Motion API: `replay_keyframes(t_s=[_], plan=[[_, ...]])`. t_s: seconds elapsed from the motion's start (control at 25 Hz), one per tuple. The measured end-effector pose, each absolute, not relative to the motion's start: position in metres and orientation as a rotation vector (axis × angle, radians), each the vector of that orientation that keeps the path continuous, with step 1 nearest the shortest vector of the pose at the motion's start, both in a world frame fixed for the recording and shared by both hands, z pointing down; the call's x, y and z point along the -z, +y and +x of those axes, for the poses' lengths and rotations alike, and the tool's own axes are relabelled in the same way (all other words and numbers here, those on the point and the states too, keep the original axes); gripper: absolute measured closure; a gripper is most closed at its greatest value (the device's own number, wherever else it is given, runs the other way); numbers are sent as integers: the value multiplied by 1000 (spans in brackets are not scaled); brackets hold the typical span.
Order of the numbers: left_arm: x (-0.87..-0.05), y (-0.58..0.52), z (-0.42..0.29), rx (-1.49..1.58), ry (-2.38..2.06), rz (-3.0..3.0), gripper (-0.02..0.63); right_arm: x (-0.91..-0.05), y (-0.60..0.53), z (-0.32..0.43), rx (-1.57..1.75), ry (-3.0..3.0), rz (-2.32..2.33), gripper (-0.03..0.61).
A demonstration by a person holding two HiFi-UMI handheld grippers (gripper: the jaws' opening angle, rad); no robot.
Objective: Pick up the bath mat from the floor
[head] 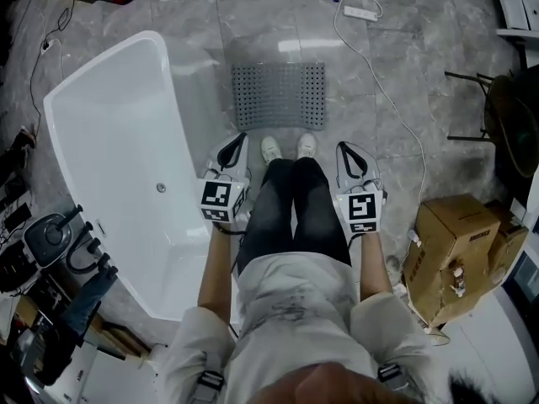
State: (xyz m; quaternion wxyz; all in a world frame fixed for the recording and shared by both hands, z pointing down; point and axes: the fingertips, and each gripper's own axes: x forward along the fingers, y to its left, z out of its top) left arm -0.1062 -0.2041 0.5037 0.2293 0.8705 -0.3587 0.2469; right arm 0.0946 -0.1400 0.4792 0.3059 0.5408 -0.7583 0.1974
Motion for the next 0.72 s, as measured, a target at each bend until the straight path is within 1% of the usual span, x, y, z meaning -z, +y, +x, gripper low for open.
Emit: replay_keyframes(t_s=[0.2, 0.44, 0.72], plan=[[-536, -206, -105, -688, -1016, 2368, 612, -513, -140, 95, -533, -2028, 1396, 574], [-577, -198, -103, -719, -1007, 2348, 612, -557, -138, 98, -557, -2019, 1373, 548], [-637, -188, -107, -771, -1002, 2306, 607, -619, -130, 108, -623, -1985, 1346, 532]])
